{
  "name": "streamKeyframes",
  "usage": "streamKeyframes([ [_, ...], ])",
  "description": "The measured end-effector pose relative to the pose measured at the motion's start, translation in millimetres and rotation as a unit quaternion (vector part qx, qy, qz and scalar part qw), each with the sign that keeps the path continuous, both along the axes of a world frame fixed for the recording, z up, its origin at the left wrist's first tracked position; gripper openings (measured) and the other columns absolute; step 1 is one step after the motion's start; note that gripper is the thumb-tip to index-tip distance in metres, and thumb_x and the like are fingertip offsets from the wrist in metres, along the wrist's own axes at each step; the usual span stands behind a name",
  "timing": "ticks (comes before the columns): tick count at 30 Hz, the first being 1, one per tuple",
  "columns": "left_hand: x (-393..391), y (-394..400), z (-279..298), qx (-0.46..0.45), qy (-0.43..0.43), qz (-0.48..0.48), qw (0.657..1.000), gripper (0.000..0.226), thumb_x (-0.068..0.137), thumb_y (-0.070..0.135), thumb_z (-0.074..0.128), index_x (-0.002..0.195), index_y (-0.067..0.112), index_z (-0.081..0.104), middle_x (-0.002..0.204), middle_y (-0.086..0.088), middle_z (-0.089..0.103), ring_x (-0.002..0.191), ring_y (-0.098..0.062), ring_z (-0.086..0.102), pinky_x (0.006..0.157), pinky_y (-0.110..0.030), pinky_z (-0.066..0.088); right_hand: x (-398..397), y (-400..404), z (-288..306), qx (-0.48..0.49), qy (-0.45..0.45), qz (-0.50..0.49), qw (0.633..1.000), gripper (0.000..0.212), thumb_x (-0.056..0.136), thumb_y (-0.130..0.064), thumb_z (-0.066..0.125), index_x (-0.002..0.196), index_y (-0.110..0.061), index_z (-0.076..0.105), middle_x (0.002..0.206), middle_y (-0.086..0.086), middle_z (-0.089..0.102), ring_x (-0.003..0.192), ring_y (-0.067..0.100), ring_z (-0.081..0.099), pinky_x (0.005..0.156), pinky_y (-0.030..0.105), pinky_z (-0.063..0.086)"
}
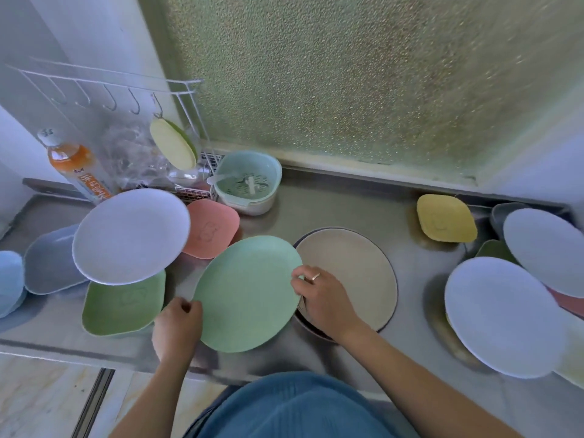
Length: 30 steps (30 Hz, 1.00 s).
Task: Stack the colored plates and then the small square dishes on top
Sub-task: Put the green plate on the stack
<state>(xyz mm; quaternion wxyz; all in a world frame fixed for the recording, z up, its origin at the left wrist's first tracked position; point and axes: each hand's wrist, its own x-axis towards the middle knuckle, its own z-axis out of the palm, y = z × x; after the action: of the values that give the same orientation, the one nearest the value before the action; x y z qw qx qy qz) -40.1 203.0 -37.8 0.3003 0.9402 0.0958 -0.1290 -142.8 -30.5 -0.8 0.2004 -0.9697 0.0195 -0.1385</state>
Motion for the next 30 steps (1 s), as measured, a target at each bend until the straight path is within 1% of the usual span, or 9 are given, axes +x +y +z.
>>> streamKeyframes([
  [4, -2, -21, 5, -0.017, -0.008, -0.011, 1.0, 0.026, 0.081, 0.019, 0.051, 0.068, -0.003, 0.055, 0.064, -0.022, 0.058, 0.064, -0.036, 0.055, 0.052, -0.03, 0.036, -2, -19, 14, 0.035, -0.036, -0.004, 0.999, 0.042, 0.057, 0.014, 0.056, 0.081, -0.017, 0.041, 0.089, 0.005, 0.065, 0.071, 0.027, 0.058, 0.053, 0.024, 0.045],
  [9, -4, -80, 17, -0.047, -0.034, -0.057, 0.997, 0.028, 0.083, 0.017, 0.051, 0.064, -0.003, 0.048, 0.057, -0.016, 0.049, 0.055, -0.03, 0.045, 0.05, -0.03, 0.031, -28, -67, 10, 0.046, -0.03, -0.101, 0.993, 0.012, 0.076, -0.014, 0.032, 0.078, -0.021, 0.041, 0.104, 0.006, 0.063, 0.081, 0.024, 0.057, 0.06, 0.022, 0.035],
  [11, -7, -106, 21, -0.054, -0.037, -0.078, 0.995, 0.025, 0.085, 0.018, 0.05, 0.069, -0.001, 0.05, 0.059, -0.014, 0.052, 0.057, -0.031, 0.048, 0.05, -0.029, 0.032, -45, -89, 4, 0.035, -0.016, -0.129, 0.991, 0.01, 0.078, -0.005, 0.042, 0.075, -0.013, 0.045, 0.111, 0.01, 0.062, 0.082, 0.029, 0.06, 0.058, 0.028, 0.042],
  [14, -17, -138, 25, -0.065, -0.052, -0.109, 0.991, 0.023, 0.085, 0.021, 0.05, 0.07, 0.004, 0.048, 0.062, -0.014, 0.055, 0.061, -0.034, 0.053, 0.05, -0.03, 0.033, -74, -113, -5, 0.056, 0.017, -0.171, 0.983, 0.023, 0.071, 0.015, 0.055, 0.072, -0.007, 0.047, 0.119, 0.013, 0.058, 0.084, 0.031, 0.062, 0.058, 0.037, 0.049],
  [17, -32, -158, 29, -0.061, -0.059, -0.137, 0.987, 0.022, 0.086, 0.021, 0.051, 0.07, 0.006, 0.046, 0.061, -0.012, 0.054, 0.061, -0.034, 0.052, 0.052, -0.03, 0.034, -99, -129, -14, 0.074, 0.049, -0.184, 0.979, 0.02, 0.07, 0.016, 0.052, 0.07, -0.004, 0.049, 0.122, 0.015, 0.056, 0.088, 0.032, 0.061, 0.064, 0.033, 0.046],
  [24, -56, -157, 21, 0.04, -0.027, -0.166, 0.985, 0.021, 0.09, 0.027, 0.042, 0.076, 0.012, 0.039, 0.067, -0.008, 0.054, 0.065, -0.035, 0.054, 0.057, -0.033, 0.039, -114, -136, -34, 0.106, 0.114, -0.164, 0.974, 0.014, 0.08, 0.007, 0.047, 0.074, -0.005, 0.053, 0.144, 0.009, 0.043, 0.111, 0.028, 0.056, 0.079, 0.025, 0.039],
  [26, -57, -158, 21, 0.062, -0.014, -0.166, 0.984, 0.019, 0.092, 0.027, 0.038, 0.081, 0.011, 0.038, 0.073, -0.01, 0.055, 0.066, -0.033, 0.051, 0.059, -0.033, 0.038, -111, -134, -34, 0.178, 0.103, -0.182, 0.962, 0.022, 0.086, 0.005, 0.043, 0.08, -0.008, 0.059, 0.148, 0.002, 0.037, 0.121, 0.013, 0.048, 0.088, 0.02, 0.036],
  [28, -57, -161, 22, 0.072, -0.011, -0.167, 0.983, 0.018, 0.094, 0.026, 0.035, 0.088, 0.01, 0.037, 0.08, -0.015, 0.059, 0.067, -0.033, 0.05, 0.062, -0.034, 0.039, -107, -130, -31, 0.253, 0.086, -0.205, 0.942, 0.033, 0.092, 0.002, 0.039, 0.105, -0.016, 0.063, 0.15, -0.003, 0.032, 0.126, 0.001, 0.038, 0.097, 0.017, 0.032],
  [30, -59, -163, 22, 0.073, -0.005, -0.167, 0.983, 0.016, 0.095, 0.025, 0.033, 0.098, 0.009, 0.038, 0.09, -0.019, 0.064, 0.07, -0.034, 0.053, 0.063, -0.035, 0.039, -103, -128, -29, 0.301, 0.113, -0.217, 0.922, 0.043, 0.097, -0.007, 0.036, 0.138, -0.019, 0.041, 0.154, -0.003, 0.022, 0.136, 0.006, 0.029, 0.108, 0.023, 0.027],
])
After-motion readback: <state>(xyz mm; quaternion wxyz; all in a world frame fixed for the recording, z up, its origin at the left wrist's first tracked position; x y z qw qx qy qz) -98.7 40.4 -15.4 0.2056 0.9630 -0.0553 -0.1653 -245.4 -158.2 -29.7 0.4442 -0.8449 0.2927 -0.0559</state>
